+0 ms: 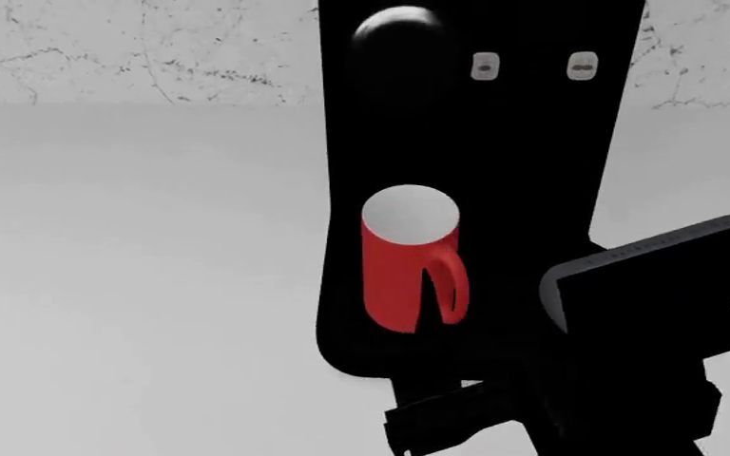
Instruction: Pick the mug from under the coffee machine dispenser and place it on the counter.
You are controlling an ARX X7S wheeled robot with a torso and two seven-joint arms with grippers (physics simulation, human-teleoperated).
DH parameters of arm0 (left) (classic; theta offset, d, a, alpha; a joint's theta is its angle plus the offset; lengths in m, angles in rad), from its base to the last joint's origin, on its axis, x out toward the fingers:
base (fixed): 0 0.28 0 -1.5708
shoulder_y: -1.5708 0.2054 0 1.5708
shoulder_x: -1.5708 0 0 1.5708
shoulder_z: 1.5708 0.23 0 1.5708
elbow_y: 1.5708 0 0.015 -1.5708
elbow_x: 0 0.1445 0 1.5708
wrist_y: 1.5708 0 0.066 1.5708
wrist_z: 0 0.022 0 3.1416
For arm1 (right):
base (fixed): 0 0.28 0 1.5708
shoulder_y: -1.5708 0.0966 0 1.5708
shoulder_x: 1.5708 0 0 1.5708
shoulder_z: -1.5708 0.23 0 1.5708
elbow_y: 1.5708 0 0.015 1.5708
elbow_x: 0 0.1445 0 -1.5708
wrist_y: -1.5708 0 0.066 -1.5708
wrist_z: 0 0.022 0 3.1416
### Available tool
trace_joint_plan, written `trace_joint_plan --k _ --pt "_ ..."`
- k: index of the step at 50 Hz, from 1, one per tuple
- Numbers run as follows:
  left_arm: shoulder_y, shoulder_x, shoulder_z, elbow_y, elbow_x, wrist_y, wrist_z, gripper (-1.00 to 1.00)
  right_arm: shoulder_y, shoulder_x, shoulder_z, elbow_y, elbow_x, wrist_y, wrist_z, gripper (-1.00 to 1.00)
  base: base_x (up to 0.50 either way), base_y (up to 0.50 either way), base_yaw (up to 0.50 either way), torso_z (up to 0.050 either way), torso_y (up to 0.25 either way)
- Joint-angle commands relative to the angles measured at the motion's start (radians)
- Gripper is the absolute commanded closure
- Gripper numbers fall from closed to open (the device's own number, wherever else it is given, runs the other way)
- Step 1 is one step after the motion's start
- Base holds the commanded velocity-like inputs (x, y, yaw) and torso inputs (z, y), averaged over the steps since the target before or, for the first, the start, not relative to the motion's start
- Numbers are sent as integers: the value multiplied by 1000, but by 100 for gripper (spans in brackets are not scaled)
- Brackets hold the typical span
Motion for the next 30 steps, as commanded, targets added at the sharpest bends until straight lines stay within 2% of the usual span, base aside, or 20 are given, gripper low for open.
trace_joint_plan --k 1,30 --pt "12 7 -4 1 14 -5 11 -100 -24 -4 -21 52 -26 6 -52 -100 0 0 0 0 0" --pt "17 6 -3 7 -10 -6 -2 -100 -53 -97 -71 295 -126 -23 -325 -100 0 0 0 0 0"
